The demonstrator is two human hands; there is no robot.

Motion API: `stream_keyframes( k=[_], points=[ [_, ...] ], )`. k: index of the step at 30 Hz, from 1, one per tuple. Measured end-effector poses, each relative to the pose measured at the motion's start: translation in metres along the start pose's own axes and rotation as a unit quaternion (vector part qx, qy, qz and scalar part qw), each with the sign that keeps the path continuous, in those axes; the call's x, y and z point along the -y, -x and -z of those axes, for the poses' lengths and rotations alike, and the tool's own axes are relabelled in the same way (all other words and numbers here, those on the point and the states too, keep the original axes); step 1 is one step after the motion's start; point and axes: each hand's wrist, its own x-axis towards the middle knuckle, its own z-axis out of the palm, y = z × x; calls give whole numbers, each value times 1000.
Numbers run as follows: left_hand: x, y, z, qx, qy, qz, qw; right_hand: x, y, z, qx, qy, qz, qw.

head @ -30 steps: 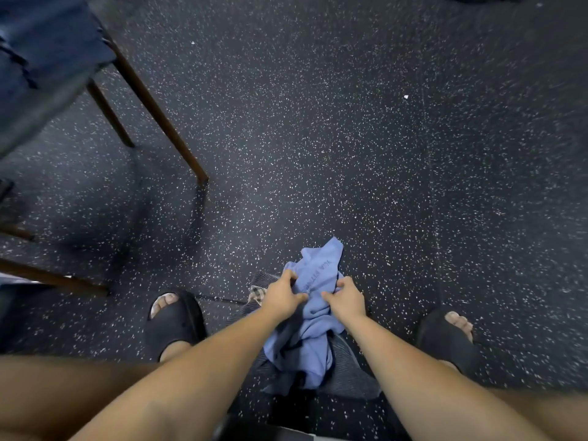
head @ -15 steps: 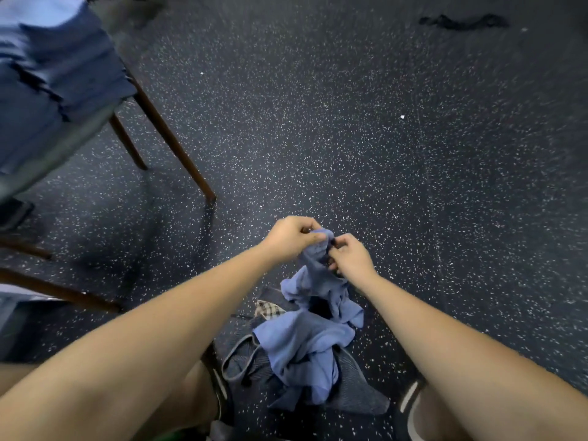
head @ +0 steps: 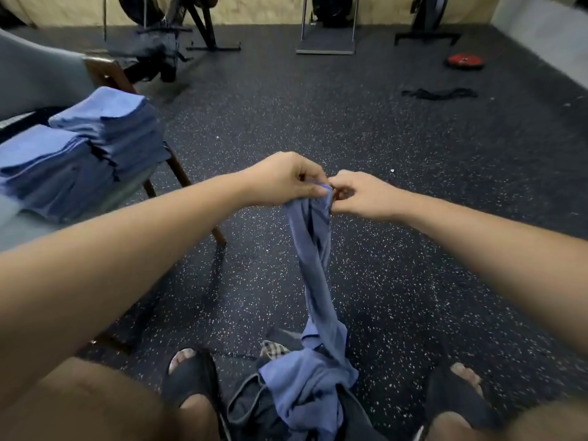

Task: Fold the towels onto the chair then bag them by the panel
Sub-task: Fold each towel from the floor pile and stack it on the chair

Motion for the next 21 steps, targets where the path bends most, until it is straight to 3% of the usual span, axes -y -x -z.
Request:
stream_keyframes(
  k=[3,10,17,21],
  points=[
    [-12,5,29,-36,-11,-20,999,27,7,30,-31,49,15,998],
    [-17,14,58,-119,-34,-9,992,53,39,72,-70,-12,14,997],
    [-21,16,63,-138,-40,-22,989,56,59,82,31,-5,-10,999],
    [-23,19,64,-163,-12,-23,986,50,61,86,41,-24,-8,999]
  ],
)
